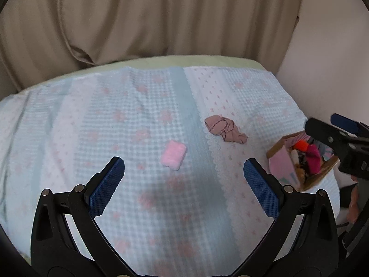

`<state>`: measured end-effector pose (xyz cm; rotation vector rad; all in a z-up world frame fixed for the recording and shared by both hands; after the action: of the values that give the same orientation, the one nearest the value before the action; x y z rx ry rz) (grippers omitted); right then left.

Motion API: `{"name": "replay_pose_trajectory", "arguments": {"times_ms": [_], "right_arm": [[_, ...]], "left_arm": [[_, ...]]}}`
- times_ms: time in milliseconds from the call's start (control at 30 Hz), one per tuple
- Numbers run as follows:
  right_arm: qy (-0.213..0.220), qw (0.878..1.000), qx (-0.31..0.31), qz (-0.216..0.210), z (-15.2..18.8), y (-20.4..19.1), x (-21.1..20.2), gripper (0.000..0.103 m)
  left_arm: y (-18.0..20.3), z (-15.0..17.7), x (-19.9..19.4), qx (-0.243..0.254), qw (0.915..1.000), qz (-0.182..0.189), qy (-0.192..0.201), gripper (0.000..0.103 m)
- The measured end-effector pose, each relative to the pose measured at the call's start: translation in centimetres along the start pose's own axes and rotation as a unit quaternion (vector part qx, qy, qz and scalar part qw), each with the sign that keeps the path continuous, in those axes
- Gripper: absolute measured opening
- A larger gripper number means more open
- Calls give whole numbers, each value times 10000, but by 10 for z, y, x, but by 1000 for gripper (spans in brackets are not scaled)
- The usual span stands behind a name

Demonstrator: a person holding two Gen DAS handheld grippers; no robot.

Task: Organize soft objects
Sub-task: 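Move both tools toward the pink fuzzy block and mauve cloth, then grasp the pink fuzzy block with the left tool while the right tool grasps the mauve cloth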

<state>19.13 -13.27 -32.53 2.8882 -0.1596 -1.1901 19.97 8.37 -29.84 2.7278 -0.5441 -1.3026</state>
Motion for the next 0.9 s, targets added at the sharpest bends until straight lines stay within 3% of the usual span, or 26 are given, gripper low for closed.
{"name": "replay_pose_trajectory", "arguments": {"times_ms": [133,300,433,600,800,900], "right_arm": [[-16,10000,77,47,8,-11,61,103],[-195,9992,329,115,25,-23,156,103],[-321,9982,426,268,42,-24,223,103],[-374,9978,320,438,55,-23,271,103],[-406,9981,26,456,58,-31,304,102],[-430,9980,-69,450,55,-33,315,82]], "left_arm": [[-16,12,60,74,9998,196,-28,103],[-38,36,149,439,9988,180,-107,102],[-55,48,204,468,9984,236,-194,95],[-68,60,258,548,9976,304,-302,88],[-73,73,287,539,9969,374,-445,75],[-73,73,293,674,9963,276,-448,60]]}}
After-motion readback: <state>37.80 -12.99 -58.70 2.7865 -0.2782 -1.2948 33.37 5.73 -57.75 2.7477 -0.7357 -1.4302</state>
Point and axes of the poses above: each gripper's, at about its wrist camera, not at the fingertips, and x roughly the way its jaws point, y to its right, z to its underside, the point moved 8 cm from there along x, roughly the way its jaws point, and after that the axes turned 10 degrees about z, right-handed, at the moved point
